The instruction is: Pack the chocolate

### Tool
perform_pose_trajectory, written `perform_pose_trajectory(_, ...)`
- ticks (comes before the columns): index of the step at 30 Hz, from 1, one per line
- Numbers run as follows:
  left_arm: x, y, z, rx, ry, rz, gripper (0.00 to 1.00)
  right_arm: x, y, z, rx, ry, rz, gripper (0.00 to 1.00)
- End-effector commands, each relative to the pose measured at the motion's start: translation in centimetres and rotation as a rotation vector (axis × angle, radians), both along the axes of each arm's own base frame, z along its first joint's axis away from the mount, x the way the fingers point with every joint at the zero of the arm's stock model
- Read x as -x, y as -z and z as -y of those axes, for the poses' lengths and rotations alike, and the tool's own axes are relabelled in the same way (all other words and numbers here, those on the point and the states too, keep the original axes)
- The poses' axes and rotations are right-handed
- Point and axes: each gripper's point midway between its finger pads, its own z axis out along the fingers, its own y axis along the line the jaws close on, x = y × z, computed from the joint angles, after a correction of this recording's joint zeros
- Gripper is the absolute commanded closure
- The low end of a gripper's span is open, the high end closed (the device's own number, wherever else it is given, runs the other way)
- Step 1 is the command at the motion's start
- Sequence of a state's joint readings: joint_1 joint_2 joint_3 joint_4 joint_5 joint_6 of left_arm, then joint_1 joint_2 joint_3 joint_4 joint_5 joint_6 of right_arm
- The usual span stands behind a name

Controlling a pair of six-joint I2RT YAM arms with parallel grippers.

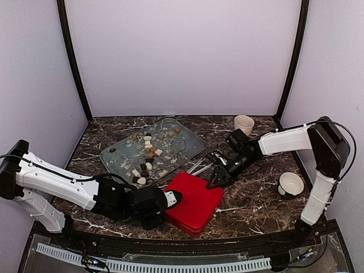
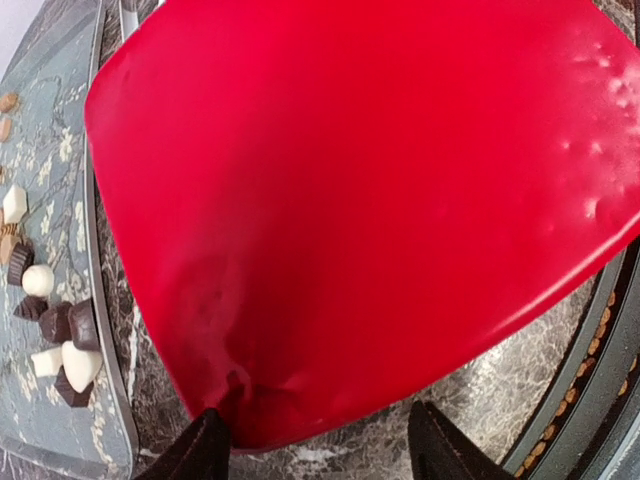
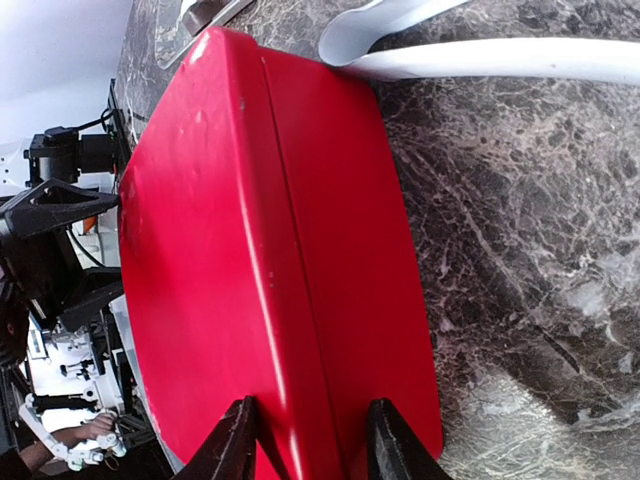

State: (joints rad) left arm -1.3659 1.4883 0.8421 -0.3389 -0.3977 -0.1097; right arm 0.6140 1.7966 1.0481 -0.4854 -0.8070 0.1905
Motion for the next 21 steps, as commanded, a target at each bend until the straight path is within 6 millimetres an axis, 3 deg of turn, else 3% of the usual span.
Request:
perform_pose_trajectory(1,0.6,0.6,-2.6,-0.016,-0.092,-0.063,0.37,2.1,2.2,1.5,0.079,0.019,-0.092,0.65)
perform_pose_trajectory(6,1.1,-0.1,-2.5,0.027,-0.094,-0.089,0.37,2.3,1.8,1.7,0.067,0.018,-0.077,0.60)
perform_pose_trajectory(11,1.5,-0.2,-2.3,0.043,-0.085,-0.107,0.38,1.5,-0.2,1.2,0.042,0.031,-0.035,0.43)
perform_pose_trajectory(21,4.0,-0.4,-1.2,0.056,-0.029,-0.102,0.38,0.8,-2.5,2.0,0.072,0.061,0.037,0.38)
